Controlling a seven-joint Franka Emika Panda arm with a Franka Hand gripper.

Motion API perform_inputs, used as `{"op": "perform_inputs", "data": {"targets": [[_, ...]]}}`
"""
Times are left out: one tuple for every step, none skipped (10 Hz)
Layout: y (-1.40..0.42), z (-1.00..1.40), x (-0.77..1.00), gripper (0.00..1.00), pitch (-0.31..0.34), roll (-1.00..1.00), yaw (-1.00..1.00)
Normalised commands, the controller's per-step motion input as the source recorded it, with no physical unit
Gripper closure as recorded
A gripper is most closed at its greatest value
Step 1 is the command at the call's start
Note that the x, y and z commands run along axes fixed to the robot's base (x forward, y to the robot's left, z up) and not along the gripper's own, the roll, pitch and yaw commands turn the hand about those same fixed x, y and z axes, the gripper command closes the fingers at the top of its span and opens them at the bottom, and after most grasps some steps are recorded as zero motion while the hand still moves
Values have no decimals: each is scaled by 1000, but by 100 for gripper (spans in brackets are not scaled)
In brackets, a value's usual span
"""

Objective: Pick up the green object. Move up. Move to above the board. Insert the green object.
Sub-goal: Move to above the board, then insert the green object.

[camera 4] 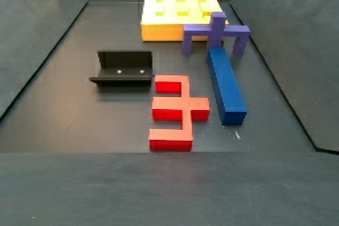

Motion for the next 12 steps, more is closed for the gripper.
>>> {"op": "perform_inputs", "data": {"targets": [[-1400, 183, 790, 100, 166, 5, 11], [-1400, 188, 823, 100, 170, -1, 9], [-714, 110, 457, 100, 180, 35, 10], [-374, 73, 269, 100, 151, 42, 9], [-183, 46, 118, 100, 65, 37, 9], [0, -731, 0, 100, 0, 0, 0], [-351, -1000, -111, 100, -50, 191, 51], [-357, -1000, -114, 100, -54, 181, 86], [-349, -1000, -183, 100, -44, 173, 149], [-391, -1000, -194, 100, -23, 157, 143], [-434, -1000, -160, 100, -30, 154, 103], [-200, -1000, 0, 100, 0, 23, 86]]}}
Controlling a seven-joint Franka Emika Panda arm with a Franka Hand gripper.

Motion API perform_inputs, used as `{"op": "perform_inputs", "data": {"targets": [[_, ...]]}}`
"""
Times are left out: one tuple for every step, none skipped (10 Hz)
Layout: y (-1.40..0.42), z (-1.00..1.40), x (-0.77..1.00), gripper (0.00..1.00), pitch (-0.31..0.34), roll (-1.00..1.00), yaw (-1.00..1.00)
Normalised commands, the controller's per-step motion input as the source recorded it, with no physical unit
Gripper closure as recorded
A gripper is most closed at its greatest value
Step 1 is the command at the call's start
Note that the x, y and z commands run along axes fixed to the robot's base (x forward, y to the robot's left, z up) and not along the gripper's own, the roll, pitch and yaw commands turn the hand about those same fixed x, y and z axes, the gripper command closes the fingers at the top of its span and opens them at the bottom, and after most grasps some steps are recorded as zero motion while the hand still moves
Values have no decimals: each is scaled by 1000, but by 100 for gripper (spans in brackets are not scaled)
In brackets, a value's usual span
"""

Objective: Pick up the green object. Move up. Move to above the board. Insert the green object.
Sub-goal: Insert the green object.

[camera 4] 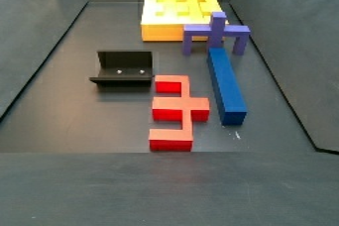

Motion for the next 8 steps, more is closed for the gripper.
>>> {"op": "perform_inputs", "data": {"targets": [[-166, -1000, 0, 100, 0, 0, 91], [-80, -1000, 0, 100, -39, -1, 66], [0, -926, 3, 100, -160, -34, 57], [66, -869, 49, 100, -186, -19, 97], [111, -694, 0, 100, -254, 17, 97], [100, -623, 0, 100, -294, 19, 91], [54, -620, 0, 100, -300, 0, 71], [43, -594, -66, 100, -323, 21, 74]]}}
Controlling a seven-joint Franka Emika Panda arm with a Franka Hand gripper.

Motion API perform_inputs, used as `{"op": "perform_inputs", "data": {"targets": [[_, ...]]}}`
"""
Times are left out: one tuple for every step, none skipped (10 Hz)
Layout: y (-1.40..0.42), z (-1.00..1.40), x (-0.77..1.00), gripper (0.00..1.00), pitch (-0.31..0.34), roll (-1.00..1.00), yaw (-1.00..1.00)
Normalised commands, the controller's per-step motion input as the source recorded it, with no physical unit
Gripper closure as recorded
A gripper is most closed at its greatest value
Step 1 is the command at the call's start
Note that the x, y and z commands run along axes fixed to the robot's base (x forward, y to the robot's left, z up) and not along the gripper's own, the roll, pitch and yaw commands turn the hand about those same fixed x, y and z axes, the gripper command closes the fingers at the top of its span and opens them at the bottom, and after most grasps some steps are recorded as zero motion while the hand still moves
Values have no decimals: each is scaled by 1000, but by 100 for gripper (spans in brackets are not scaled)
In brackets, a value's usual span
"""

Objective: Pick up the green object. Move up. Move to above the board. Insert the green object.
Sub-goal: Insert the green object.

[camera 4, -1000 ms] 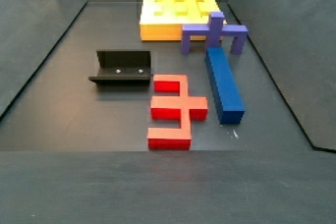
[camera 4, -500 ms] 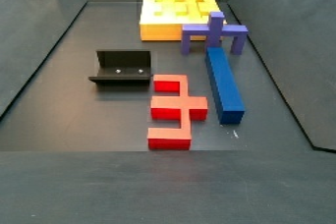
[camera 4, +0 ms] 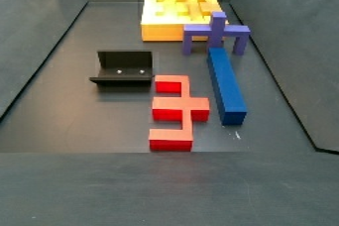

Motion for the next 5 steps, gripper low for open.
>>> {"op": "perform_inputs", "data": {"targets": [[0, -523, -26, 100, -266, 221, 0], [0, -411, -63, 100, -211, 379, 0], [0, -400, -114, 100, -200, 399, 0], [-3, -446, -103, 100, -173, 351, 0], [0, -343, -183, 100, -114, 163, 0]]}}
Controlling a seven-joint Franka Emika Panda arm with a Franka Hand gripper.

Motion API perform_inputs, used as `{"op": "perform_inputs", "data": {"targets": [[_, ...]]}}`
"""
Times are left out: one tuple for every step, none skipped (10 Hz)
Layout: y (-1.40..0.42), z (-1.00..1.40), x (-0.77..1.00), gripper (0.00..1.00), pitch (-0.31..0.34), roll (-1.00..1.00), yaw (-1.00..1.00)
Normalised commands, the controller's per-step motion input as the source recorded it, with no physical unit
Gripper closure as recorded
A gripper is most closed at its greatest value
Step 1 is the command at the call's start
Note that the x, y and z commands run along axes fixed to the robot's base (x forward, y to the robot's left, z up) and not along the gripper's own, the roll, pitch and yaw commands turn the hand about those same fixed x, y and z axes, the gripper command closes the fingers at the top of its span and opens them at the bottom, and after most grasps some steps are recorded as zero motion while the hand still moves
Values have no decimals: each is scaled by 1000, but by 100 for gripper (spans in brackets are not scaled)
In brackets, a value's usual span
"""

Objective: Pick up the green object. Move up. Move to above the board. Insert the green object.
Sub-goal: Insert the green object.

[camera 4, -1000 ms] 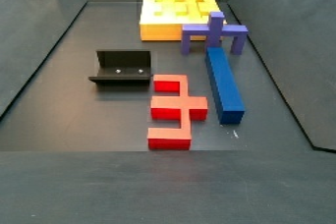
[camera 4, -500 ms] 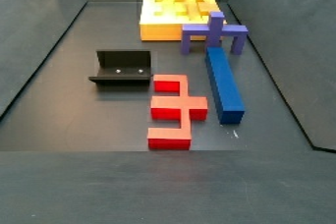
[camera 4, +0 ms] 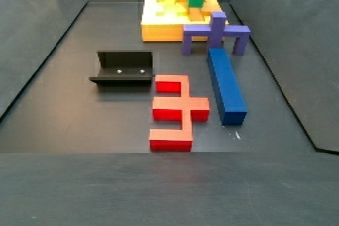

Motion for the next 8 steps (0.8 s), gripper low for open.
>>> {"op": "perform_inputs", "data": {"targets": [[37, -300, -291, 100, -146, 0, 0], [49, -286, -234, 100, -126, -60, 0], [49, -291, -214, 100, -126, -99, 0], [0, -320, -117, 100, -83, -136, -51], [0, -331, -54, 100, -67, -99, -6], [0, -349, 0, 100, -27, -49, 0], [0, -303, 43, 100, 0, 0, -9], [-3, -257, 154, 100, 0, 0, -69]]}}
